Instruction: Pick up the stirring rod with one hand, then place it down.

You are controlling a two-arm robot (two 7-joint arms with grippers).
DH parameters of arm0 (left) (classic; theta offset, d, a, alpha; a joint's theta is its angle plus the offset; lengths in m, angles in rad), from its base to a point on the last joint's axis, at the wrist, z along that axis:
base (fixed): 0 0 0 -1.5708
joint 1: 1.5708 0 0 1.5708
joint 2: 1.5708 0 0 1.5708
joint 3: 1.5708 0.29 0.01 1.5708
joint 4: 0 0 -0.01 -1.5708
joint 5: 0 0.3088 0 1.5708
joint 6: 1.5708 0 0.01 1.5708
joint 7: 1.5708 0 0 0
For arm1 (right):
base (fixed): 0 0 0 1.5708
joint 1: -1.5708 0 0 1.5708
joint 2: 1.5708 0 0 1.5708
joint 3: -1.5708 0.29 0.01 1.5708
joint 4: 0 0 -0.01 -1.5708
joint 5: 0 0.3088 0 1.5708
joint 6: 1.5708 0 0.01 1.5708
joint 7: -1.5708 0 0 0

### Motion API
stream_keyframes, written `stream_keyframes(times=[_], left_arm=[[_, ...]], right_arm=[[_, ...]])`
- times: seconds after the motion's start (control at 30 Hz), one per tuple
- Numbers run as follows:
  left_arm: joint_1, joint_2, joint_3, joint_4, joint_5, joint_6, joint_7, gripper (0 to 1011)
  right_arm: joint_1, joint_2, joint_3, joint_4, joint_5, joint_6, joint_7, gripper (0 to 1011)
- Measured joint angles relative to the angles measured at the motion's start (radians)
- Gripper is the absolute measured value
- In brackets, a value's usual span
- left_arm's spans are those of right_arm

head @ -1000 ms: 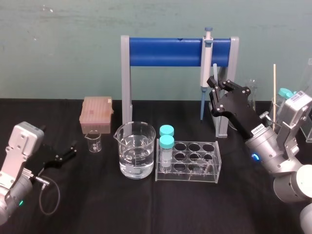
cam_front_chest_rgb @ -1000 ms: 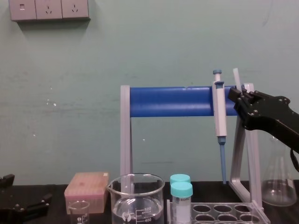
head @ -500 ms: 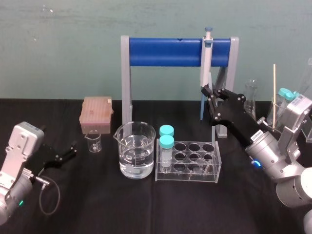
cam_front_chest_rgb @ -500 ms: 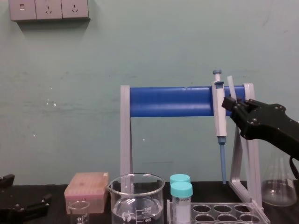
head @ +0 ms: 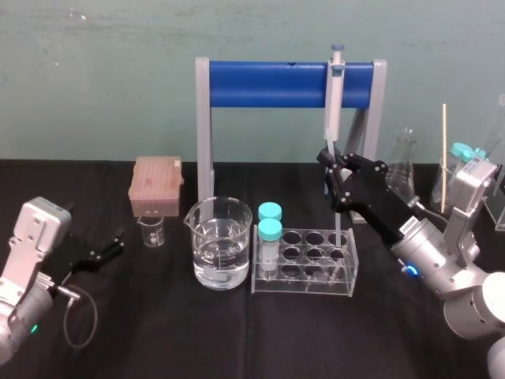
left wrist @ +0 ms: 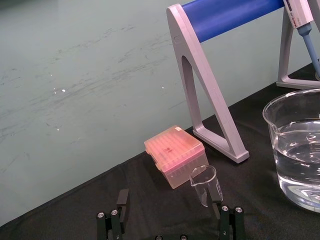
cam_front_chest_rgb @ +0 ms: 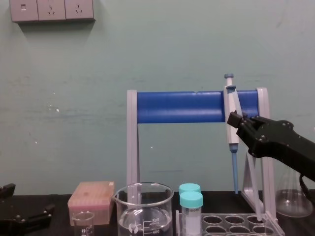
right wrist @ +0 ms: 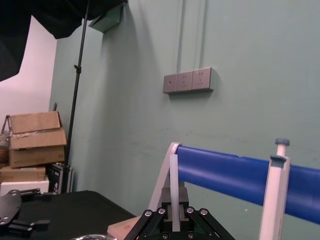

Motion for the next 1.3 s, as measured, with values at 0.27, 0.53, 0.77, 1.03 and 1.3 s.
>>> stream_keyframes(times=[0.27,0.53,0.77,1.03,1.3], left_arm=[[0.0,0.0,0.0,0.0,0.0,0.0,0.0,1000],[0.0,0.0,0.0,0.0,0.0,0.0,0.0,1000],[0.0,0.0,0.0,0.0,0.0,0.0,0.0,1000],[0.0,0.0,0.0,0.0,0.0,0.0,0.0,1000],[0.0,0.0,0.0,0.0,0.0,0.0,0.0,1000]], right_arm=[[0.005,0.006,-0.019,0.012,-0.002,0.033,0.009,70],[0.011,0.012,-0.032,0.026,-0.007,0.046,0.012,70],[0.023,0.009,-0.037,0.065,-0.001,0.047,0.027,70],[0.031,0.005,-0.044,0.103,0.009,0.059,0.04,70],[0.031,0.013,-0.056,0.111,-0.009,0.081,0.036,70]])
